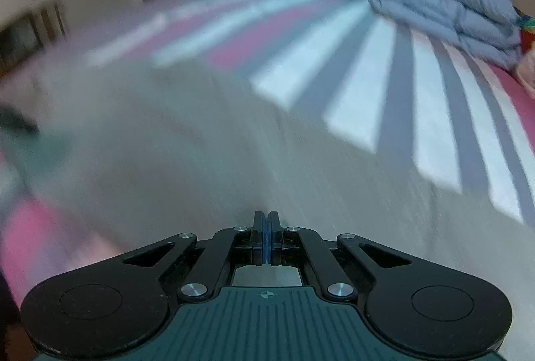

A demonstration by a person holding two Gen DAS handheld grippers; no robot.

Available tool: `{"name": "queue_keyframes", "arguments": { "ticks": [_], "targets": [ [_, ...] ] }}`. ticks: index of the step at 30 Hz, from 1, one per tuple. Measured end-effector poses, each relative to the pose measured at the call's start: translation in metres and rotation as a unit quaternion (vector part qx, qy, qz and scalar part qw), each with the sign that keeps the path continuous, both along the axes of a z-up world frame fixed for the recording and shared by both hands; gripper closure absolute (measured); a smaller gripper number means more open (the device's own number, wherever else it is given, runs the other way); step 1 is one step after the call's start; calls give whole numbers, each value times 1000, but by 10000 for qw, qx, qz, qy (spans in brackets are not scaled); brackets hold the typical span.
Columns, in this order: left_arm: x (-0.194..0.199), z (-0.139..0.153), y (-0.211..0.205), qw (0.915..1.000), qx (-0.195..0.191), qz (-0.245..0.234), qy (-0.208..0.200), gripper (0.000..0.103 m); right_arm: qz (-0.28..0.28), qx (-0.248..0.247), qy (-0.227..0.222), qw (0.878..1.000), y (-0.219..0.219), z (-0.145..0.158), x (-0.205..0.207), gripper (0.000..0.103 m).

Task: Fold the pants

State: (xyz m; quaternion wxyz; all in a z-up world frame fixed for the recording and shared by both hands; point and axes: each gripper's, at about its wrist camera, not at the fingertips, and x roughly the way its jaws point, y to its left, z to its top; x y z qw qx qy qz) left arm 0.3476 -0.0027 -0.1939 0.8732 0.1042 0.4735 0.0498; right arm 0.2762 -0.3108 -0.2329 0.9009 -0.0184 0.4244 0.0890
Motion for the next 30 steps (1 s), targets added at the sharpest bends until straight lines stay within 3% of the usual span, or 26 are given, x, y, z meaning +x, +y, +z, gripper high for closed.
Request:
{"name": "queue_keyframes", "arguments": {
  "ticks": [4, 9, 12, 16, 21, 23, 25, 27, 30],
  "targets": [
    [-5, 0, -4, 9998, 216, 50, -15, 75, -533, -475, 18, 9974, -49, -15, -24, 103],
    [-25, 19, -35, 9994, -53, -320, -110, 76, -1325, 153, 34, 9911, -104, 7, -48, 103],
    [-35, 22, -69, 9971, -266, -703, -73, 75, -1938, 677, 147, 9786, -139, 13, -73, 103],
    [-47, 10, -110, 9925, -407, -1148, 83, 75, -2539, 994, 267, 9617, -184, 17, -99, 103],
    [-52, -8, -133, 9915, -77, -1300, 63, 75, -3222, 1390, 449, 9353, -235, 19, -125, 103],
    [-52, -9, -131, 9914, -124, -1298, 68, 75, -3451, 1540, 512, 9244, -251, 18, -131, 97],
    [-52, -7, -131, 9915, -206, -1278, 106, 74, -3649, 1803, 533, 9119, -267, 17, -139, 69],
    [-51, -6, -128, 9917, -260, -1251, 130, 72, -3864, 2159, 453, 8955, -283, 18, -146, 56],
    [-51, -8, -127, 9918, -246, -1253, 107, 72, -4276, 2463, 292, 8693, -300, 16, -151, 56]
  ]
}}
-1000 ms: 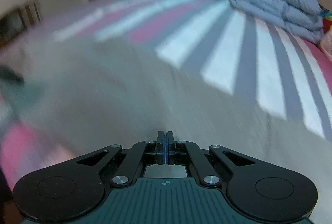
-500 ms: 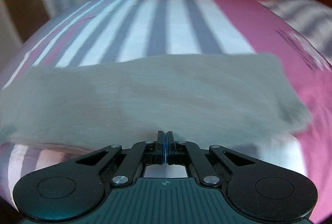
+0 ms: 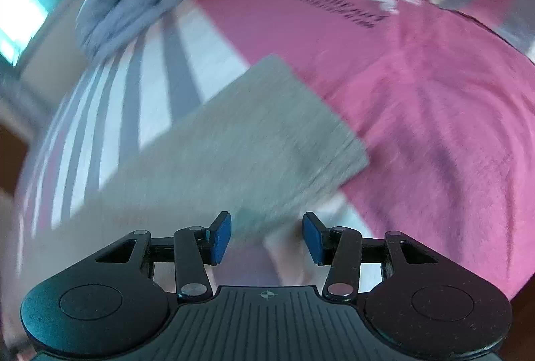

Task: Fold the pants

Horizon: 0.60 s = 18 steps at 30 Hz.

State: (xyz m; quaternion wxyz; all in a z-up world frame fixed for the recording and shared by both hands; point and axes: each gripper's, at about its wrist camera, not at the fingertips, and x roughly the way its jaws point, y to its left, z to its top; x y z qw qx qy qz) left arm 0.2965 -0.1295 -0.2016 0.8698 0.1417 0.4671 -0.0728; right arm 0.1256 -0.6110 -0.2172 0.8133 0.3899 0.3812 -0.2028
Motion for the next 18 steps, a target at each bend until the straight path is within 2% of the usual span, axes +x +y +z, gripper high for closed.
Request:
{"name": "queue_keyframes", "arguments": {
  "ticks": [5, 6, 7, 8, 11, 15, 18],
  "targets": [
    [1, 0, 0, 10000, -13, 7, 1, 71, -1140, 678, -275, 9908, -25, -13, -4, 58],
    [1, 0, 1, 10000, -14, 8, 3, 70, -1336, 737, -352, 9877, -28, -15, -6, 62],
    [1, 0, 1, 10000, -11, 7, 2, 69, -1532, 756, -392, 9845, -33, -18, -11, 77],
    [1, 1, 1, 10000, -10, 11, 2, 68, -1648, 764, -405, 9825, -34, -19, -13, 84],
    [2, 1, 4, 10000, -40, 37, 14, 65, -1820, 910, -599, 9772, -33, -19, -20, 90],
    [3, 1, 6, 9999, -89, 71, 37, 64, -1442, 269, -745, 9864, -22, 3, -15, 92],
    [3, 2, 8, 9999, -125, 72, 42, 64, -835, -540, -974, 9903, 1, 35, 5, 92]
  ]
}}
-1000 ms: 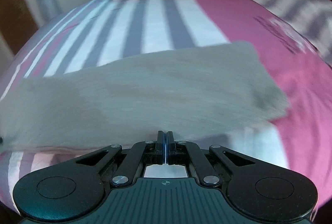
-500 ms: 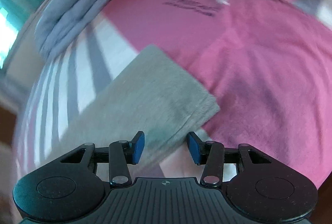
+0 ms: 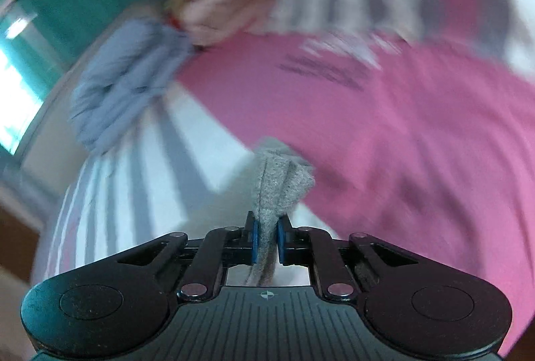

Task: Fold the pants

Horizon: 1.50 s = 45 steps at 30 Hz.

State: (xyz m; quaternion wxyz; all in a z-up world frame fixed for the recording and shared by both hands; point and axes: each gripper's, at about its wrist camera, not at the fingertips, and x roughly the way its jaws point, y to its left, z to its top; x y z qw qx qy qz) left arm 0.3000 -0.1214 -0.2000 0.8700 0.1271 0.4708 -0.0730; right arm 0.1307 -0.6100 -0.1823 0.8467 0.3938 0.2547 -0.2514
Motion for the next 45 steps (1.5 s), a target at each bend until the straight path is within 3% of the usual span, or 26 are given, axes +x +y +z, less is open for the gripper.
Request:
{"name": "queue_keyframes", "arguments": {
  "ticks": [4, 8, 11, 14, 16, 21, 23, 25, 27, 30, 33, 35, 38, 40, 45],
  "targets": [
    [3, 5, 9, 9997, -198, 100, 63, 63, 918, -1072, -349, 9894, 58, 46, 43, 92],
    [10, 14, 33, 9985, -404, 366, 86, 65, 2089, -1780, -905, 9573, 149, 86, 78, 92],
    [16, 22, 56, 9968, -555, 572, 41, 65, 2918, -1895, -1224, 9295, 223, 99, 99, 92],
    [20, 27, 79, 9950, -624, 786, 9, 65, 3676, -1871, -1222, 9027, 297, 86, 119, 92],
    [23, 29, 94, 9937, -607, 941, -11, 65, 4016, -1798, -1028, 8921, 335, 66, 131, 92],
    [28, 29, 110, 9921, -653, 1070, 44, 65, 4666, -1364, 76, 8739, 393, -2, 150, 91],
    [31, 31, 108, 9916, -728, 1060, 104, 65, 4843, -1294, 288, 8648, 397, -9, 145, 79],
    [31, 33, 106, 9910, -872, 998, 174, 65, 4862, -1126, -1, 8665, 383, 0, 133, 51],
    [32, 33, 98, 9905, -998, 902, 290, 65, 4716, -1065, -207, 8751, 359, 14, 132, 35],
    [31, 32, 86, 9879, -1241, 811, 450, 62, 4274, -1114, -345, 8965, 325, 24, 119, 35],
    [31, 26, 72, 9891, -1126, 755, 566, 60, 3804, -1543, 74, 9118, 298, 13, 114, 35],
    [27, 25, 67, 9912, -939, 800, 483, 58, 3615, -1737, 301, 9155, 288, 1, 109, 35],
    [26, 24, 68, 9898, -925, 989, 433, 41, 3512, -2060, 572, 9115, 284, -11, 100, 35],
    [33, 22, 67, 9869, -1132, 961, 636, 40, 3601, -2029, 750, 9075, 281, -26, 104, 35],
    [52, 11, 67, 9772, -1348, 1287, 1021, 40, 3539, -1702, 706, 9170, 273, -45, 99, 35]
  ]
}}
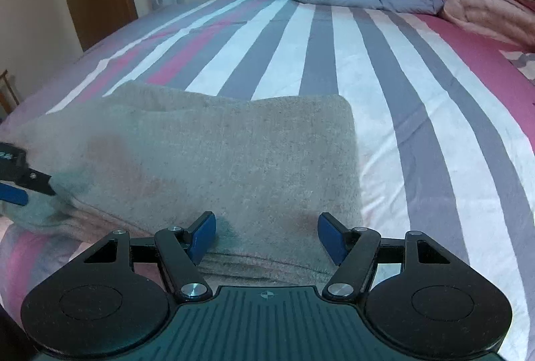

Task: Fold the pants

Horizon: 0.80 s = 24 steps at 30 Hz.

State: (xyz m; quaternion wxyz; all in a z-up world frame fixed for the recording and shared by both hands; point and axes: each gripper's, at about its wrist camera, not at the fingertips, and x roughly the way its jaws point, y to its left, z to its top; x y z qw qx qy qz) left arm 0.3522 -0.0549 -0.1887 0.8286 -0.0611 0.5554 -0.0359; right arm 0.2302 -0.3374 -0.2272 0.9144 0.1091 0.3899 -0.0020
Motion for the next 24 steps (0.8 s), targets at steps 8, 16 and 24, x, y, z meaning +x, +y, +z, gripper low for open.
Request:
{"name": "queue_keyframes", "arguments": {
  "ticks": [8, 16, 24],
  "targets": [
    [-1, 10, 26, 9990, -165, 407, 13, 31, -14, 344, -42, 9994, -5, 5, -7, 35],
    [9, -4, 11, 9913, -1183, 371, 436, 65, -28, 399, -41, 9992, -5, 3, -4, 35],
    [8, -16, -7, 9872, -1458, 401, 512, 76, -58, 395, -53, 9992, -5, 2, -5, 35]
  ]
}}
